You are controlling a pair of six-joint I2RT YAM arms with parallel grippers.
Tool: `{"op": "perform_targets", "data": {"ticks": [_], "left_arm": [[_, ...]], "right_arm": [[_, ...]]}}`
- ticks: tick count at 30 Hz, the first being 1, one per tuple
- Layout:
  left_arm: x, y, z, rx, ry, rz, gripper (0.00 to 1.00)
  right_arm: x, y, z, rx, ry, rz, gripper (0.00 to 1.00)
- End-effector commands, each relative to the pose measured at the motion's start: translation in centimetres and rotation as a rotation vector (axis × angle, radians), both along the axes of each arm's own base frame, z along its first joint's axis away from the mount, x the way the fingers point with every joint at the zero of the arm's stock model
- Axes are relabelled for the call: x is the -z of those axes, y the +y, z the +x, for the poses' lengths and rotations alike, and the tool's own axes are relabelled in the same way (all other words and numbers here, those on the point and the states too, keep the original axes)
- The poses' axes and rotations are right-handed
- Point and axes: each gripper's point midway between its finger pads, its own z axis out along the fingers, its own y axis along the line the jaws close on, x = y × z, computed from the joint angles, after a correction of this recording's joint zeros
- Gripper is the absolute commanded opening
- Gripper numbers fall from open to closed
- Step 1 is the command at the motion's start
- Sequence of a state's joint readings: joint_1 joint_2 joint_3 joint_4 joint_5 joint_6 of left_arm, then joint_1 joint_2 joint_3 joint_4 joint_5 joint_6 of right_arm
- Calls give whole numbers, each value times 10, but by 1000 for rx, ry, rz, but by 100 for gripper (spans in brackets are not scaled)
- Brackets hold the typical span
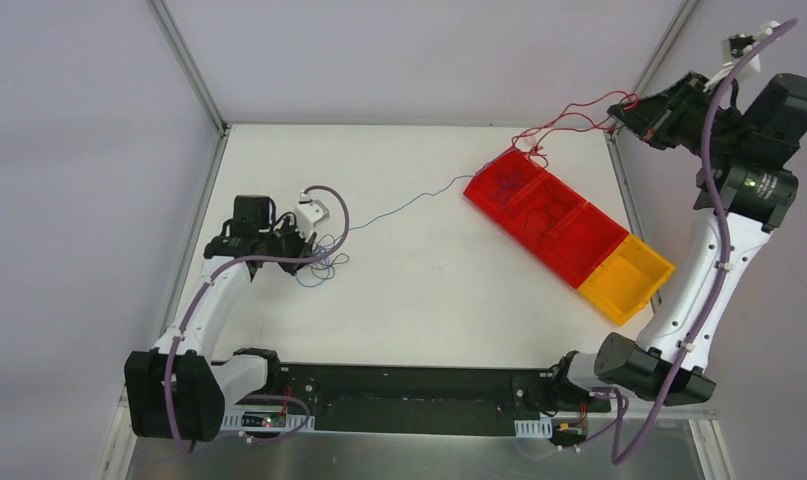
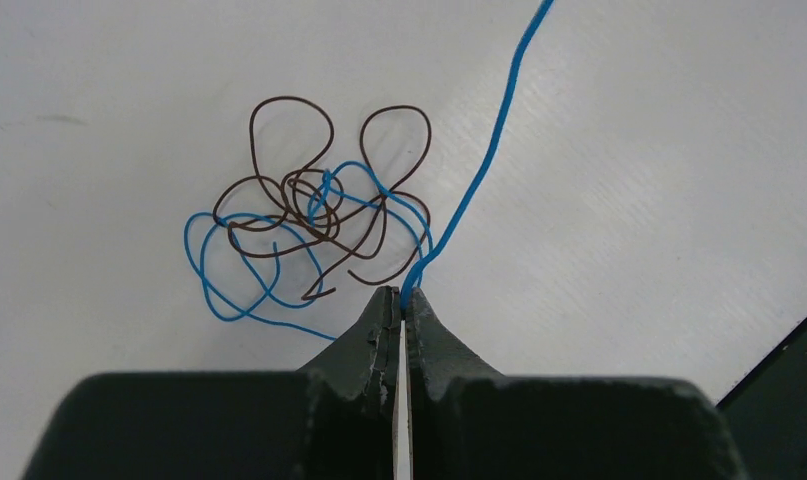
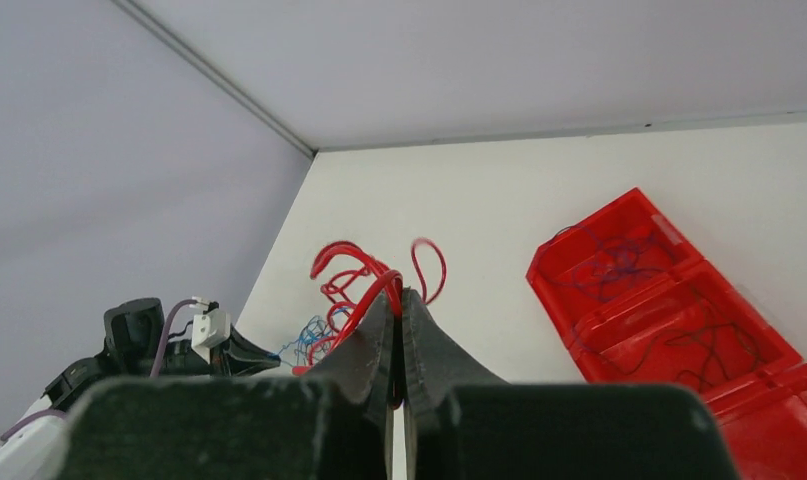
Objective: Untangle the cables
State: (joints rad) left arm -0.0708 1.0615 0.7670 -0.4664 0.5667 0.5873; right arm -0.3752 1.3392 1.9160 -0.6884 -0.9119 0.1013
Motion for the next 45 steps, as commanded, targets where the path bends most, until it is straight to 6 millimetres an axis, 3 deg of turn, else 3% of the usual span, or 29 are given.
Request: {"op": "perform_targets", "data": {"ticks": [1,10,15,17,25,28,30,36,45], "left_arm": [[17,14,3,-1,60,34,0],[36,37,22,-97,144,60,0],[43,43,26,-105,152,72,0],[39,39,27,-84,139,57,0],[6,10,36,-55,103,-59,0],[5,-7,26,-23,119,-83,0],[7,-17,18,7,124,-84,0],[2,-36,5,54,122,-91,0],[-13,-43,5,24,108,-110,0]], "right_arm": [[-26,-26,-6,50,-66,17,0],[-30,-109,-29,263,-77,21,0],[-14,-148,-49,365,-37,-29,0],[9,-149,-59,374,35,-100,0],[139,-163,-113,347,500,-318,0],[169,-153,-121,281,606,-337,0],[187,-147,-116,253,644,-362,0],[225,-138,-73,250,644,-468,0],[267,-156,-18,272,644,-523,0]]}}
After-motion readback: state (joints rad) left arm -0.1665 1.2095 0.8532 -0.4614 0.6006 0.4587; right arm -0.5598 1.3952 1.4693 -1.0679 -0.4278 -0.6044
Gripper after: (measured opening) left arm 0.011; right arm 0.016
